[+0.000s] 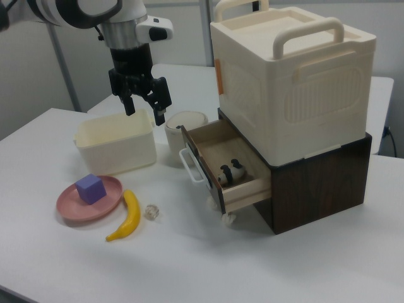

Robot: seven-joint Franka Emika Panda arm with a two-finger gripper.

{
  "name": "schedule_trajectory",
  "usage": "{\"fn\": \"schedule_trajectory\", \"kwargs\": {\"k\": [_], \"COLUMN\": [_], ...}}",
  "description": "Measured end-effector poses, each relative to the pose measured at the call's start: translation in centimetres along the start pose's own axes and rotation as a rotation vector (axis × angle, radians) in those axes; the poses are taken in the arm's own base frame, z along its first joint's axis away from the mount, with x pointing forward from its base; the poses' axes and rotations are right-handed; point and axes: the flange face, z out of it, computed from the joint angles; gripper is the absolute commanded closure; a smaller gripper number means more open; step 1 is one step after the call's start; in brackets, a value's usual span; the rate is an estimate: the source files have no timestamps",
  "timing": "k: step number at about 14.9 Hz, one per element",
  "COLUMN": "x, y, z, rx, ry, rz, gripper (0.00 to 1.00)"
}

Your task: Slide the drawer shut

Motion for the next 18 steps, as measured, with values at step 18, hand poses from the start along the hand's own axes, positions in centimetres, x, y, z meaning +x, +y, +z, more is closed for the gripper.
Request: {"fn": "schedule_trajectory", "kwargs": {"k": [18], "x": [0.3], "y": [-1.7], "z": [1.5], "rx": [0.002], "ry": [-0.035], "rz": [-0.052], "gripper": [0.00]}}
